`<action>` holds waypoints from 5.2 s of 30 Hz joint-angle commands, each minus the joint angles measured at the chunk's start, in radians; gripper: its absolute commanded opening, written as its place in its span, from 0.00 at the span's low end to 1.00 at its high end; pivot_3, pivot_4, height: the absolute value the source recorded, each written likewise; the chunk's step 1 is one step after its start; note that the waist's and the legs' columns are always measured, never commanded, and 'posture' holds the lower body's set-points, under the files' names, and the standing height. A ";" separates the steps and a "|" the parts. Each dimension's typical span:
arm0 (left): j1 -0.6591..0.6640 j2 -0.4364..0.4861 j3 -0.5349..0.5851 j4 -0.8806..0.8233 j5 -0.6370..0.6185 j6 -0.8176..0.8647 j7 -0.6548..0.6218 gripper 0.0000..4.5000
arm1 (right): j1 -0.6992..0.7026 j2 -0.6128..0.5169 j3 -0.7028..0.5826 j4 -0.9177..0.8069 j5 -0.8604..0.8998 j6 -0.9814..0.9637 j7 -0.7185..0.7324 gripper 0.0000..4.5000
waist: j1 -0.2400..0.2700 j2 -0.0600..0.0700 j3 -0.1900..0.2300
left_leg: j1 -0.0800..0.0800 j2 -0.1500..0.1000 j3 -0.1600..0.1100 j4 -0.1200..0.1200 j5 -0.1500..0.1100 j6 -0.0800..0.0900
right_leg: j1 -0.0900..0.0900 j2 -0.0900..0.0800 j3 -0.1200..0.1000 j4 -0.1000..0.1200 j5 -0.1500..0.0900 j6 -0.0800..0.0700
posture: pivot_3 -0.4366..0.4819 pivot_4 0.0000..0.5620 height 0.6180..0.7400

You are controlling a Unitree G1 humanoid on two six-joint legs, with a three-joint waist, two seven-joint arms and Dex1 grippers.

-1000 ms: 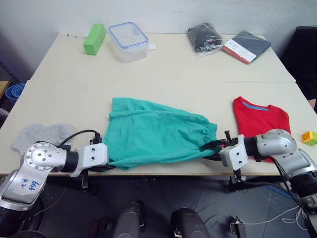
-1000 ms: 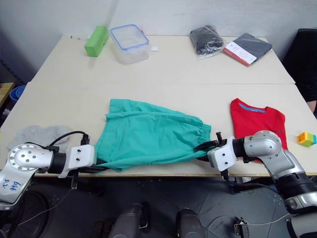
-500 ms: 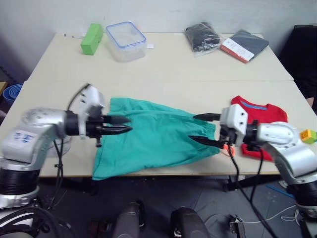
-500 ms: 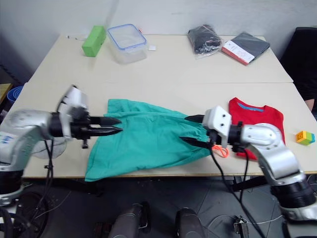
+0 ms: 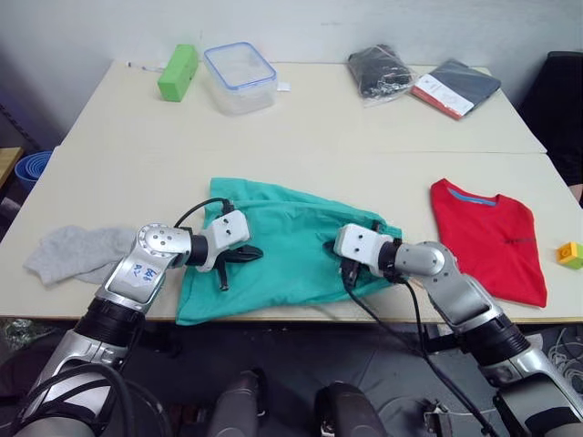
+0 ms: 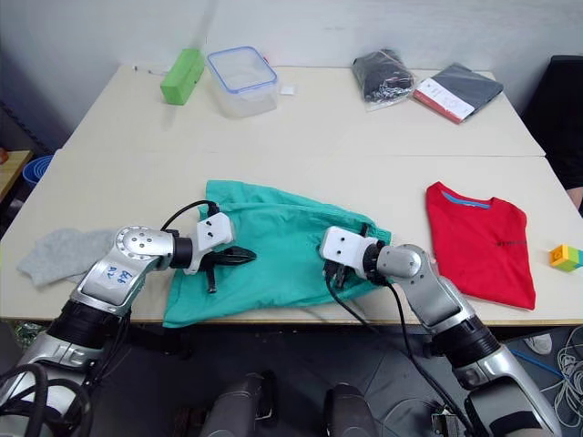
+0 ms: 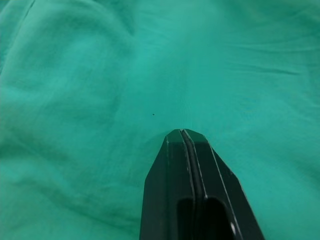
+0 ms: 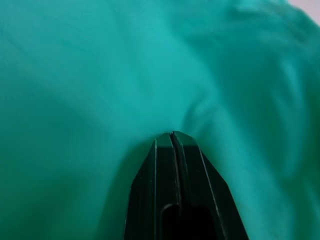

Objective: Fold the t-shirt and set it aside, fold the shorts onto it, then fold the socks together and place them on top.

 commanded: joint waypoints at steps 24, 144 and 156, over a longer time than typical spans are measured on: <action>-0.294 -0.071 0.032 0.627 0.160 -0.254 0.013 0.00 | 0.090 -0.075 0.007 -0.224 0.061 0.064 0.225 0.00 | 0.012 0.000 0.000 | -0.002 -0.001 0.000 0.000 -0.001 0.001 | -0.001 0.000 -0.001 -0.001 0.000 0.000 | 0.48 0.27 1.00; -0.019 0.231 0.493 -0.386 -0.369 0.359 0.046 0.00 | -0.395 0.553 0.260 0.195 0.241 0.174 0.360 0.76 | -0.039 -0.006 -0.002 | -0.003 0.002 -0.001 -0.018 0.007 -0.009 | -0.009 0.005 0.004 -0.005 0.002 -0.004 | 0.48 0.27 1.00; 0.241 0.293 0.477 -0.615 -0.446 0.416 -0.013 0.00 | -0.353 0.302 0.033 -0.007 0.375 0.190 0.534 0.68 | -0.032 -0.006 -0.002 | -0.002 0.001 -0.003 -0.018 0.007 -0.008 | -0.006 0.005 0.005 -0.008 0.002 -0.005 | 0.48 0.27 1.00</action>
